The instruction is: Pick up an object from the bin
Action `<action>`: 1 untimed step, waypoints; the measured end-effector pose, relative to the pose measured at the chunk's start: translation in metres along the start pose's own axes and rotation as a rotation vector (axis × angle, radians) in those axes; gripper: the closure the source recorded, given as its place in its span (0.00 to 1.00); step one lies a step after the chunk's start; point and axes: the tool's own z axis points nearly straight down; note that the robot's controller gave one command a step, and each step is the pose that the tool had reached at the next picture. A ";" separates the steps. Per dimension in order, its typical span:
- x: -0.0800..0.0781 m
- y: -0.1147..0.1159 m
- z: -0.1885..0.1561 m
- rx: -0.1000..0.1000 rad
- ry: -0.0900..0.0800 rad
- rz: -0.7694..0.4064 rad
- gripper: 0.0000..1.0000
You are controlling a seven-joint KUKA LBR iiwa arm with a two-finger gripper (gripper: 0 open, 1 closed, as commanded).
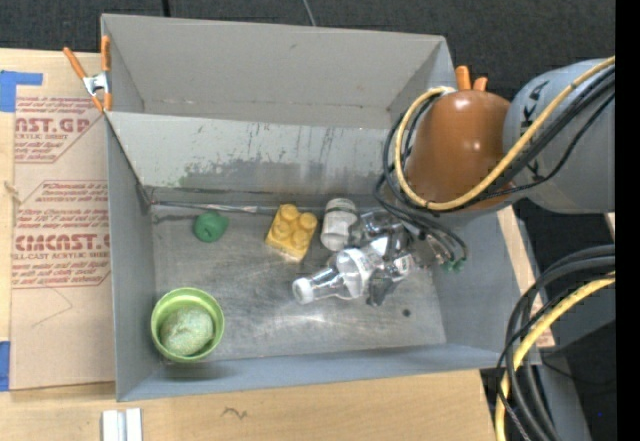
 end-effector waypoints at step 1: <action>-0.002 -0.001 -0.015 0.002 -0.006 0.000 1.00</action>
Offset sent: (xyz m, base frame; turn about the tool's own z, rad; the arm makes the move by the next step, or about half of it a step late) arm -0.0002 0.0000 0.0362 0.0000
